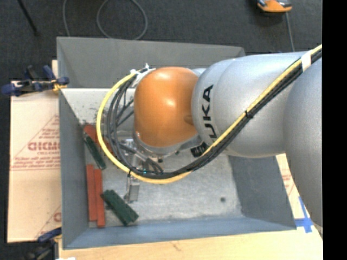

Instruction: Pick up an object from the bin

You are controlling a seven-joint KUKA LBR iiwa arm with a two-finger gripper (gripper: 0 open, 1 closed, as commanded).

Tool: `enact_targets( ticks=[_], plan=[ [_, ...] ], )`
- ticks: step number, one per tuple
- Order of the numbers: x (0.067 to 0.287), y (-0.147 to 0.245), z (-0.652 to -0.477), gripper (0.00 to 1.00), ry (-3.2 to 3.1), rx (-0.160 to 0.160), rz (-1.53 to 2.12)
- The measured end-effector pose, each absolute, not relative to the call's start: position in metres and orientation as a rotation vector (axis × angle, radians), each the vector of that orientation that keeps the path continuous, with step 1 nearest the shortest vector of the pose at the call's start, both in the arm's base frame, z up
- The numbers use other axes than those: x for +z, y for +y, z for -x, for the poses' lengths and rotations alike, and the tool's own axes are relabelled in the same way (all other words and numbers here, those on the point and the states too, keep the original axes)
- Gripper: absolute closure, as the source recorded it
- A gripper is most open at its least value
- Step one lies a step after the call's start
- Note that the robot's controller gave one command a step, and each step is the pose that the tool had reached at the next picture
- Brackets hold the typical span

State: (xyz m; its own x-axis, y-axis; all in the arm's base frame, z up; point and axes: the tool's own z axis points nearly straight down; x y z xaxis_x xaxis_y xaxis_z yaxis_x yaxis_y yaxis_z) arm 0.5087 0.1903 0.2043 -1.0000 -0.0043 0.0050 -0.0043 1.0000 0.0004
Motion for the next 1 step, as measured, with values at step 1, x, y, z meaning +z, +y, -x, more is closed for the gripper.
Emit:
enact_targets(
  ticks=[1],
  plan=[
    [0.0678, 0.1906, -0.4969, 0.0, -3.096, 0.002, 0.514]
  ],
)
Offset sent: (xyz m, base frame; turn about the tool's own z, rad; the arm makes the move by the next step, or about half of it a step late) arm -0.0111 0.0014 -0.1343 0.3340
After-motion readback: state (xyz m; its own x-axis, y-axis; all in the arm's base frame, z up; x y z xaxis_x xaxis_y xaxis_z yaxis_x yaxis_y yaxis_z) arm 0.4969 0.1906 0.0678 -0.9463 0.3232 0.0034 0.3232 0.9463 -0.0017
